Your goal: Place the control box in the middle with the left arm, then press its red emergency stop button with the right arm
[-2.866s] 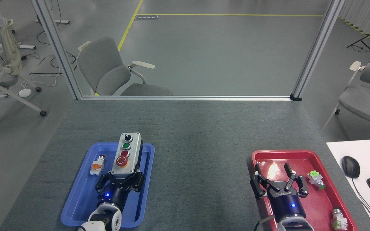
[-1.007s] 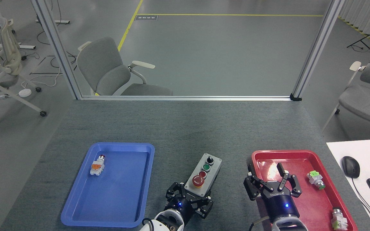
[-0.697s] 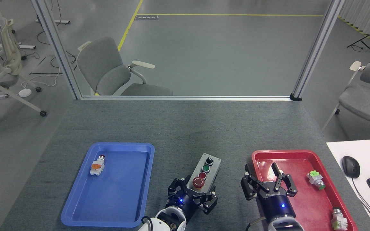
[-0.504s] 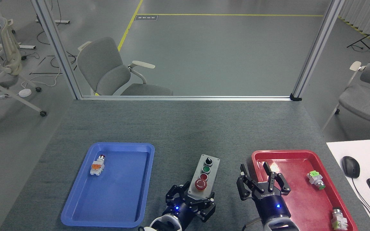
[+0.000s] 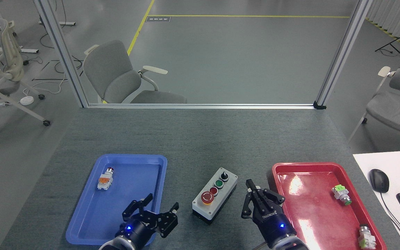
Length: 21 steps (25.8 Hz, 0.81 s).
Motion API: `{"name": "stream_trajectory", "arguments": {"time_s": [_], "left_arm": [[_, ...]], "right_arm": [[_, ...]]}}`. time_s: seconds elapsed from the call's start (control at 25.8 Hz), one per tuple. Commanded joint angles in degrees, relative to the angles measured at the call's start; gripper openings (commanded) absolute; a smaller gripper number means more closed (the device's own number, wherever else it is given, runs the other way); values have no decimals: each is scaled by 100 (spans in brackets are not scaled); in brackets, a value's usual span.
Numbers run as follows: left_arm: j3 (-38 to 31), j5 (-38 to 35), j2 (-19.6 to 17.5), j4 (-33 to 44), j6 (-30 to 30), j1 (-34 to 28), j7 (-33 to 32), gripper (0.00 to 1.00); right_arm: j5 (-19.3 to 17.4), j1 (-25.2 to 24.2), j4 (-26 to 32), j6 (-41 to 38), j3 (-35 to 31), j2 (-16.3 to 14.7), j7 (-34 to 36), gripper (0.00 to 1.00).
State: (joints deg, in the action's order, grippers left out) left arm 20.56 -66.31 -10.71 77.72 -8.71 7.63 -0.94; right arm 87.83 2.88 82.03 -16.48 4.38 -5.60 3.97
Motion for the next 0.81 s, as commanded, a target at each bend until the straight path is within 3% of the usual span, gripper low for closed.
{"name": "stream_trajectory", "arguments": {"time_s": [0.0, 0.12, 0.27, 0.46, 0.77], "left_arm": [[-887, 30, -186, 332, -157, -78, 58, 99], [-1660, 22, -186, 340, -166, -60, 58, 99], [-2153, 13, -159, 323, -95, -69, 129, 99], [-2285, 13, -115, 297, 10, -271, 753, 99], [-2390, 4, 8, 297, 80, -447, 823, 99]], "right_arm": [[32, 2, -2, -189, 116, 51, -106, 0], [155, -7, -73, -197, 230, 86, -194, 0], [270, 37, -205, -215, 441, 174, -282, 0], [287, 187, -424, -180, 670, 288, -458, 0], [296, 371, -706, -30, 819, 411, -476, 0]]}}
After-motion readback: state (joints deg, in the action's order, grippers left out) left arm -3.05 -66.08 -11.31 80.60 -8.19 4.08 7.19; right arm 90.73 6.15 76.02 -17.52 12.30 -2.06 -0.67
